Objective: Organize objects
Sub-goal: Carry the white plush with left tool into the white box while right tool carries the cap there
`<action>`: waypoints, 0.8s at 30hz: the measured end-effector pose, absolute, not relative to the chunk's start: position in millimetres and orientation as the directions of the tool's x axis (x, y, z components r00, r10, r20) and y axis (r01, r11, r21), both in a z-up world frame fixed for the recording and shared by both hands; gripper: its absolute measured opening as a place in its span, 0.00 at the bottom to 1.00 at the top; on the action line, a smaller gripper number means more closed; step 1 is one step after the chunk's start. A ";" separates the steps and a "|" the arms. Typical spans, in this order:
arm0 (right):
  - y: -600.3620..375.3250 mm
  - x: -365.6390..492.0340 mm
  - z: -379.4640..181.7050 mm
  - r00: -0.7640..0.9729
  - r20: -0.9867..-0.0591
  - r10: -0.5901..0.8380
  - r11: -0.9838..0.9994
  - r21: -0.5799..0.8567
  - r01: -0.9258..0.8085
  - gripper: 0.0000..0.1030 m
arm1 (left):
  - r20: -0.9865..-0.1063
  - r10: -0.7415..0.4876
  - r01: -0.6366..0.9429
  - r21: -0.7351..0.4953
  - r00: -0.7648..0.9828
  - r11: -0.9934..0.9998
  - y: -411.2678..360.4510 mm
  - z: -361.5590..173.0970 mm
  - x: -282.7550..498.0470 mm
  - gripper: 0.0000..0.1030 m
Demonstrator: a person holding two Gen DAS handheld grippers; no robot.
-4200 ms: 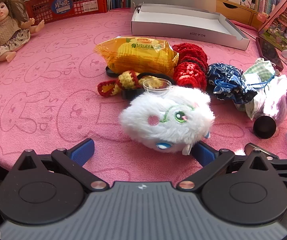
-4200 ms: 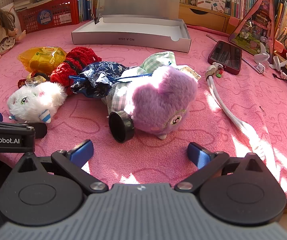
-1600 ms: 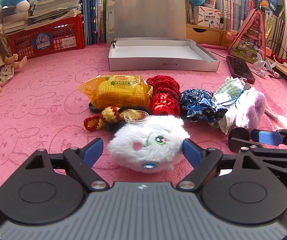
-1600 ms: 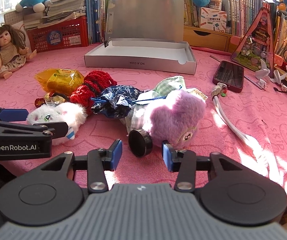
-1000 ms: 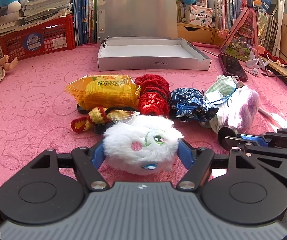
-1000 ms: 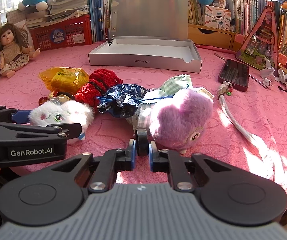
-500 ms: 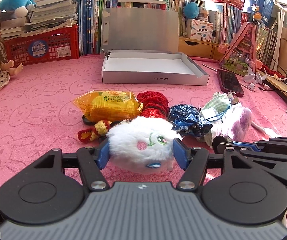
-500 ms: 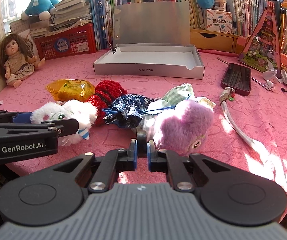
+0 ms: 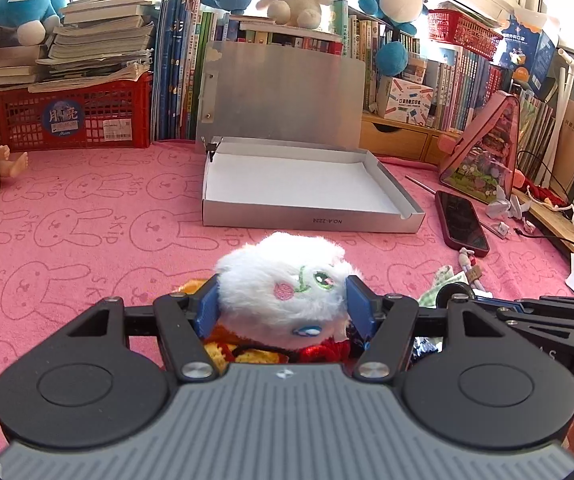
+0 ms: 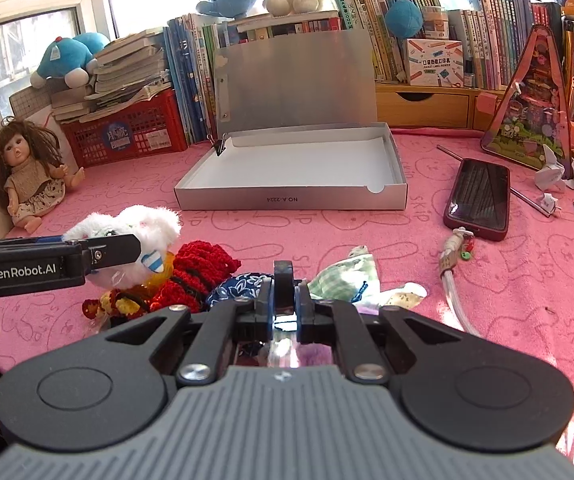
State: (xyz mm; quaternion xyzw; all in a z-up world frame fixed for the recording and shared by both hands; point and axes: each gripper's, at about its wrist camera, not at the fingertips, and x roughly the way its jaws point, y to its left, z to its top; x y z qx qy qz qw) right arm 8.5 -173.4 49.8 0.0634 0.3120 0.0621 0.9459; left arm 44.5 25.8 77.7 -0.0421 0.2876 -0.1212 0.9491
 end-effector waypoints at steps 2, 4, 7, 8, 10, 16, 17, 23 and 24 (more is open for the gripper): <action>-177.9 20.1 47.8 0.786 -0.597 0.157 0.983 0.171 -0.067 0.12 | -0.543 -0.248 0.194 -0.155 0.802 0.969 28.2 79.7 59.8 0.67; -182.2 29.7 43.8 0.772 -0.616 0.157 0.982 0.183 -0.053 0.12 | -0.547 -0.249 0.190 -0.163 0.799 0.968 29.8 80.2 72.5 0.67; -187.1 39.2 40.1 0.759 -0.631 0.162 0.979 0.198 -0.045 0.12 | -0.560 -0.252 0.178 -0.184 0.789 0.967 32.6 80.2 88.3 0.67; -188.2 41.1 40.2 0.758 -0.631 0.164 0.979 0.201 -0.045 0.12 | -0.561 -0.254 0.177 -0.190 0.788 0.966 33.3 80.4 92.2 0.67; -191.5 44.5 43.4 0.763 -0.623 0.170 0.977 0.210 -0.046 0.12 | -0.561 -0.254 0.175 -0.191 0.788 0.966 33.6 81.4 98.5 0.67; -203.2 66.1 56.3 0.759 -0.623 0.188 0.969 0.243 -0.040 0.12 | -0.566 -0.254 0.163 -0.207 0.784 0.965 33.2 88.9 121.6 0.67; -205.5 70.9 56.1 0.751 -0.633 0.186 0.969 0.245 -0.033 0.12 | -0.567 -0.255 0.160 -0.213 0.783 0.964 33.6 90.1 124.9 0.67; -222.7 78.1 43.2 0.722 -0.663 0.197 0.952 0.304 0.020 0.08 | -0.562 -0.238 0.156 -0.191 0.792 0.969 32.1 92.3 128.6 0.67; -226.1 80.1 42.5 0.718 -0.665 0.206 0.946 0.322 0.028 0.07 | -0.567 -0.235 0.151 -0.192 0.789 0.970 32.0 90.7 129.7 0.67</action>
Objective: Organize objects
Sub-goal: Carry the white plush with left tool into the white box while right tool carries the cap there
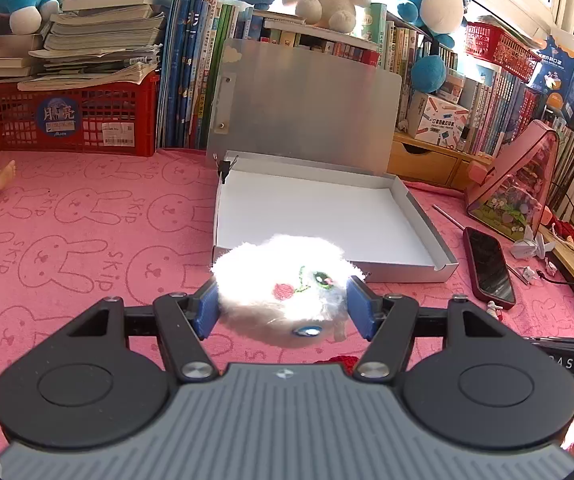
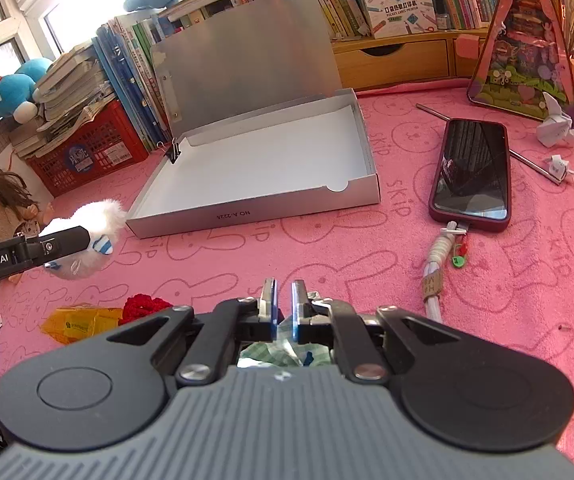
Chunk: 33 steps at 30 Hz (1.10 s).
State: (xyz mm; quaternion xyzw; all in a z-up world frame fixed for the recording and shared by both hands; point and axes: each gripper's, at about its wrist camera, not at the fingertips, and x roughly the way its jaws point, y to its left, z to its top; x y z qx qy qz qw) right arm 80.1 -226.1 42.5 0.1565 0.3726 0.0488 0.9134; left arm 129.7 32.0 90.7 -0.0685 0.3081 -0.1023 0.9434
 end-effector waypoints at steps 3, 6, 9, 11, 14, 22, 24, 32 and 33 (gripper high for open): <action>-229.2 82.4 43.0 0.716 -0.663 0.218 0.942 0.335 0.023 0.04 | -0.570 -0.240 0.145 -0.208 0.785 0.967 32.1 88.7 131.5 0.67; -223.3 83.2 43.3 0.717 -0.660 0.224 0.952 0.304 -0.018 0.13 | -0.568 -0.234 0.146 -0.197 0.789 0.970 29.8 86.9 130.2 0.67; -216.4 87.3 37.6 0.700 -0.679 0.221 0.962 0.269 -0.043 0.43 | -0.572 -0.238 0.151 -0.196 0.785 0.969 28.0 85.0 129.9 0.67; -208.9 89.2 32.4 0.695 -0.691 0.197 0.975 0.215 -0.062 0.48 | -0.575 -0.243 0.155 -0.199 0.781 0.968 27.4 83.6 129.3 0.67; -194.8 91.5 24.2 0.698 -0.705 0.125 0.992 0.089 -0.088 0.54 | -0.580 -0.246 0.161 -0.194 0.777 0.968 25.5 81.0 128.3 0.67; -205.9 110.5 5.2 0.619 -0.771 0.153 0.988 0.107 -0.112 0.57 | -0.586 -0.249 0.169 -0.188 0.771 0.967 27.2 77.3 127.1 0.68; -206.2 109.0 4.0 0.619 -0.767 0.167 0.985 0.106 -0.135 0.57 | -0.586 -0.248 0.172 -0.184 0.771 0.968 26.7 76.5 127.3 0.68; -189.1 100.1 3.8 0.644 -0.751 0.144 0.982 0.026 -0.188 0.36 | -0.594 -0.249 0.175 -0.181 0.765 0.968 25.2 72.4 131.8 0.68; -188.5 100.5 4.5 0.646 -0.750 0.141 0.983 0.025 -0.184 0.36 | -0.595 -0.248 0.174 -0.180 0.765 0.968 24.9 72.3 132.4 0.68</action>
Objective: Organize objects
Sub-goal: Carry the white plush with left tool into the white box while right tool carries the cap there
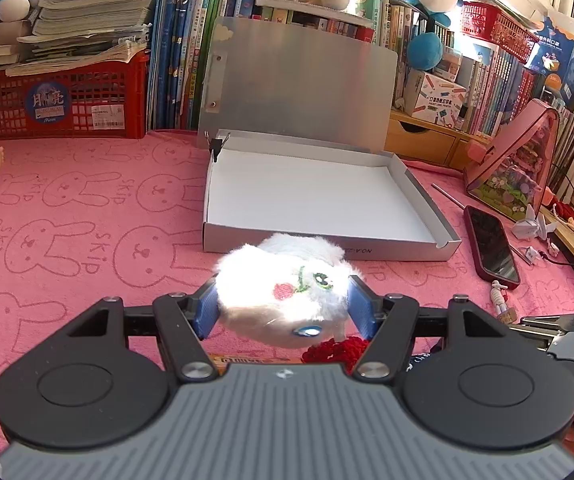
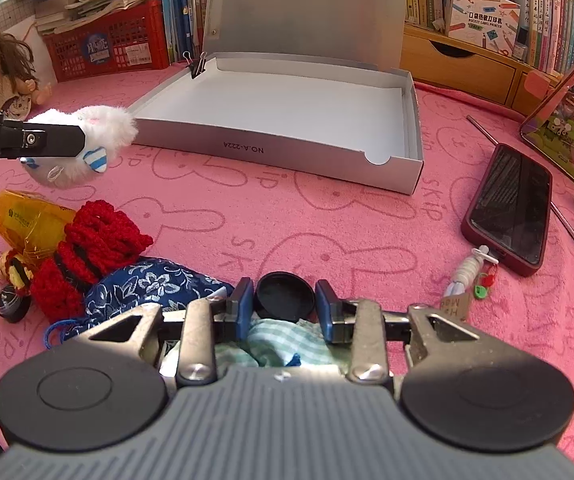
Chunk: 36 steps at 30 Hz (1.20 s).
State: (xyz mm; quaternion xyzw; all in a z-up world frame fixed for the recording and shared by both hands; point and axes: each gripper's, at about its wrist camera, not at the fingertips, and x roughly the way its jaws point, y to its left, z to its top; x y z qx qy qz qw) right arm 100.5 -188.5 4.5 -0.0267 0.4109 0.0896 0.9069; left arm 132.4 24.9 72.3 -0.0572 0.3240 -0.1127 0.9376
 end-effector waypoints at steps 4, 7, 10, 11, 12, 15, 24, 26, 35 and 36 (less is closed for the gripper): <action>-188.1 101.5 9.0 0.657 -0.740 0.142 0.983 0.029 -0.179 0.36 | -0.595 -0.245 0.168 -0.182 0.766 0.969 25.9 72.9 135.0 0.68; -189.4 105.3 16.7 0.671 -0.729 0.134 0.985 0.025 -0.169 0.36 | -0.595 -0.242 0.164 -0.183 0.767 0.969 25.8 74.5 139.5 0.68; -189.9 112.0 24.7 0.685 -0.719 0.117 0.988 0.011 -0.157 0.37 | -0.590 -0.237 0.161 -0.179 0.772 0.971 23.7 77.5 145.6 0.68; -190.0 114.5 27.2 0.689 -0.716 0.114 0.988 0.009 -0.153 0.37 | -0.588 -0.237 0.162 -0.177 0.774 0.971 22.5 79.2 148.5 0.68; -190.4 117.5 29.8 0.692 -0.713 0.112 0.989 0.011 -0.148 0.37 | -0.584 -0.237 0.163 -0.178 0.776 0.970 21.5 80.8 151.3 0.68; -192.3 128.3 37.0 0.698 -0.707 0.115 0.990 0.027 -0.136 0.37 | -0.575 -0.239 0.160 -0.185 0.782 0.970 18.3 86.2 161.9 0.68; -210.7 173.9 53.4 0.693 -0.711 0.121 0.992 0.110 -0.060 0.37 | -0.588 -0.237 0.145 -0.200 0.773 0.969 9.8 94.6 210.3 0.68; -218.1 187.7 54.5 0.684 -0.719 0.127 0.989 0.142 -0.035 0.37 | -0.589 -0.236 0.150 -0.192 0.773 0.970 6.6 94.0 220.7 0.68; -240.3 240.4 29.1 0.645 -0.756 0.112 0.975 0.208 0.074 0.37 | -0.617 -0.234 0.122 -0.219 0.751 0.968 3.9 82.4 263.9 0.68; -240.7 245.1 27.5 0.647 -0.756 0.104 0.977 0.199 0.076 0.37 | -0.623 -0.228 0.118 -0.213 0.748 0.970 3.2 80.7 269.5 0.68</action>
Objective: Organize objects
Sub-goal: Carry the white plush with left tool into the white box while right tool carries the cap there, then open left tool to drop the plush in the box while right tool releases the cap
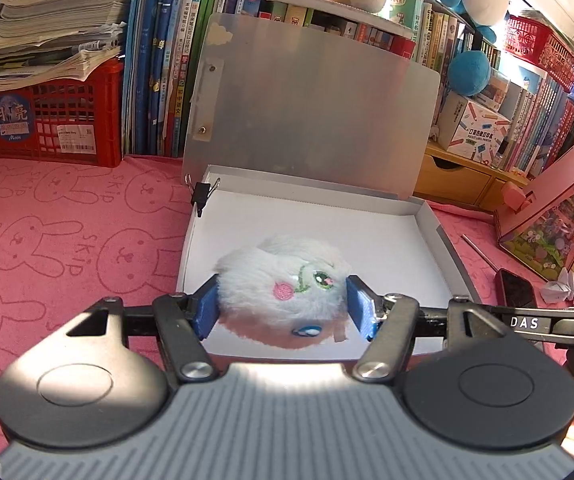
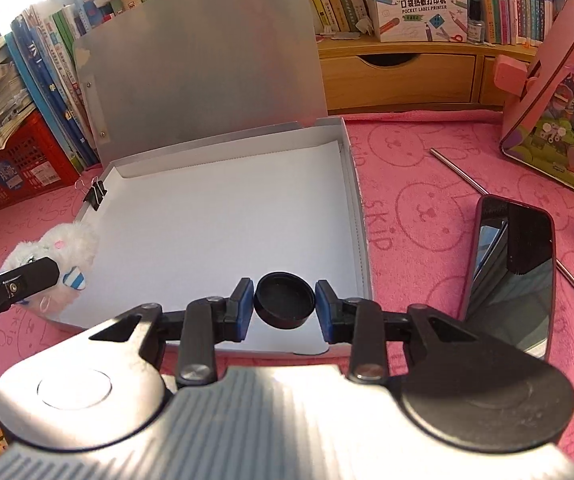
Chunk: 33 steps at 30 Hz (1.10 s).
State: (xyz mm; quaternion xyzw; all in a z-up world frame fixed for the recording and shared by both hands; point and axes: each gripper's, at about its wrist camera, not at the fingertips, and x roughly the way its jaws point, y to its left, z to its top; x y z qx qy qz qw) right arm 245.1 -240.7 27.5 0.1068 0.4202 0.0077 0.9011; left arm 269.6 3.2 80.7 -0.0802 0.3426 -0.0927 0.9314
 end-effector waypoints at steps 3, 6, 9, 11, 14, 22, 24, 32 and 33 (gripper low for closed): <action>-242.5 261.8 27.2 0.656 -0.751 0.076 0.982 0.170 0.082 0.37 | -0.635 -0.206 0.097 -0.202 0.745 0.975 1.2 78.2 289.8 0.68; -244.0 280.2 29.2 0.668 -0.740 0.078 0.979 0.182 0.087 0.37 | -0.635 -0.184 0.078 -0.192 0.750 0.978 -3.2 77.1 312.0 0.68; -243.9 294.7 27.9 0.674 -0.734 0.076 0.979 0.183 0.088 0.37 | -0.643 -0.166 0.076 -0.166 0.747 0.983 -10.0 72.6 332.5 0.68; -242.2 301.7 24.6 0.672 -0.737 0.066 0.982 0.169 0.089 0.37 | -0.653 -0.157 0.082 -0.144 0.741 0.986 -14.8 67.1 344.1 0.68; -239.3 308.1 15.8 0.661 -0.748 0.051 0.985 0.145 0.089 0.37 | -0.667 -0.131 0.075 -0.112 0.733 0.991 -18.9 56.7 356.1 0.68; -233.6 311.4 -4.1 0.637 -0.769 0.047 0.989 0.125 0.077 0.39 | -0.690 -0.119 0.090 -0.077 0.714 0.993 -28.6 35.5 363.2 0.68; -232.6 310.7 -5.2 0.643 -0.764 0.045 0.991 0.117 0.070 0.40 | -0.692 -0.126 0.097 -0.080 0.710 0.992 -29.0 31.7 363.8 0.68; -230.4 307.9 -5.1 0.659 -0.751 0.040 0.990 0.118 0.074 0.63 | -0.683 -0.120 0.108 -0.060 0.721 0.992 -30.2 29.9 360.9 0.74; -230.4 307.0 -4.6 0.659 -0.751 0.041 0.990 0.121 0.077 0.63 | -0.679 -0.109 0.104 -0.049 0.726 0.993 -30.3 31.0 359.5 0.77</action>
